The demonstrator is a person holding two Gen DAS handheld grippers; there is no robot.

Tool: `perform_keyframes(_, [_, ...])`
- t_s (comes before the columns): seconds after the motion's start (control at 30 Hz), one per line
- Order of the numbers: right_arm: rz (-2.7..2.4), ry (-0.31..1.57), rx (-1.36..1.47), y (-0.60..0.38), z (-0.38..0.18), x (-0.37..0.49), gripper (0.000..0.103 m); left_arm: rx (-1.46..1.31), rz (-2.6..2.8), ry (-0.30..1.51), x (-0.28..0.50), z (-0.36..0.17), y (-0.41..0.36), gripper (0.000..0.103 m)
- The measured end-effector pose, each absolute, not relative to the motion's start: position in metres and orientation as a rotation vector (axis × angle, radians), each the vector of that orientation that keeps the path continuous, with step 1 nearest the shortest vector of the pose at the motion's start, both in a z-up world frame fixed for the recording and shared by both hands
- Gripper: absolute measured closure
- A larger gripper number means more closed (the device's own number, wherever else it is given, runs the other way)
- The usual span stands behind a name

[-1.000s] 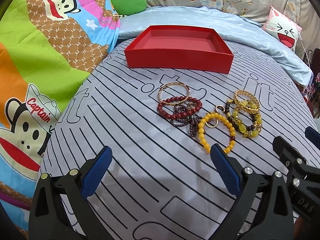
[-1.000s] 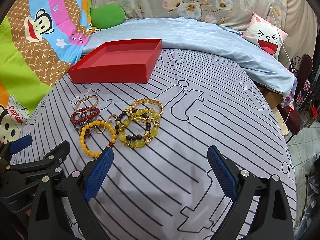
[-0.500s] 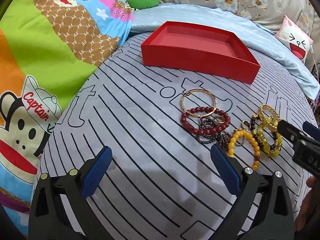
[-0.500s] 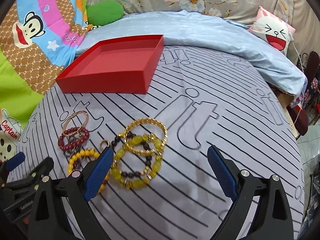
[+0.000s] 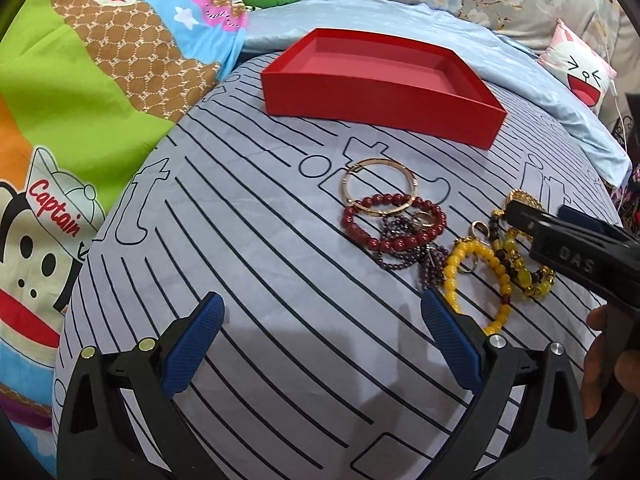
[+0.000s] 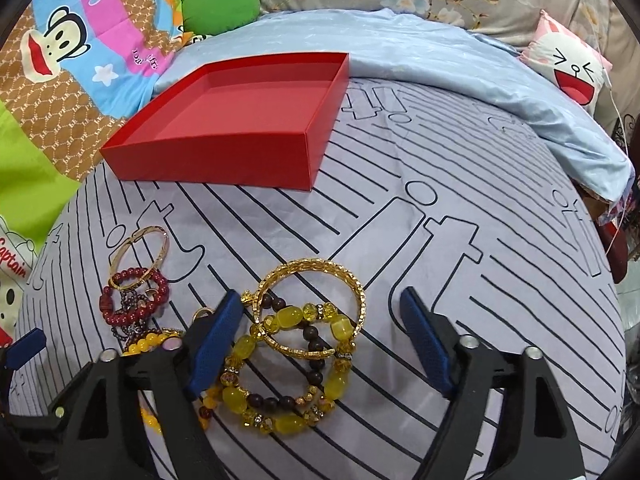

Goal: Organize jewelry
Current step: 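Grasp the twisted gold cuff with the right gripper while the left gripper grasps the thin rose-gold bangle, then carry both bangles into the red tray and open both grippers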

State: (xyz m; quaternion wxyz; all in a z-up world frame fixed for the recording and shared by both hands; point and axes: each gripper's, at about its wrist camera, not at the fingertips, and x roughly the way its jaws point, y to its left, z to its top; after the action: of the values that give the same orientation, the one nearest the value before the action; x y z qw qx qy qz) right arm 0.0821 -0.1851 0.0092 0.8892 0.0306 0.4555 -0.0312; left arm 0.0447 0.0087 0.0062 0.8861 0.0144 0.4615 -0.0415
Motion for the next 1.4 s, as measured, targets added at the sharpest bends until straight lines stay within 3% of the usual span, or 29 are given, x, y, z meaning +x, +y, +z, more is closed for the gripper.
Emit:
perform_keyframes(0.13, [-0.046,0.956,0.077,-0.186,0.006,0.083,0.047,0.034,-0.090,0.967,0.047,0.004,0.006,0.009])
perform_keyframes(0.5, [-0.058,0.915,0.110,-0.195,0.018,0.076,0.047,-0.013,-0.104,0.947,0.088,0.017,0.004,0.009])
perform_keyframes(0.87, [-0.067,0.914,0.124,-0.200,0.023,0.075,0.047,-0.015,-0.142,1.002,0.137,-0.007,-0.017,0.009])
perform_keyframes(1.03, [-0.068,0.921,0.126,-0.199,0.021,0.077,0.047,0.019,-0.163,0.980,0.136,-0.006,-0.023,0.019])
perform_keyframes(1.1, [-0.067,0.922,0.127,-0.199,0.020,0.077,0.047,0.017,-0.179,0.972,0.134,-0.004,-0.024,0.036])
perform_keyframes(1.2, [-0.066,0.924,0.128,-0.199,0.020,0.078,0.047,-0.001,-0.216,0.970,0.130,-0.001,-0.024,0.050])
perform_keyframes(1.4, [-0.062,0.918,0.126,-0.198,0.022,0.076,0.047,-0.014,-0.247,0.967,0.124,0.003,-0.024,0.050])
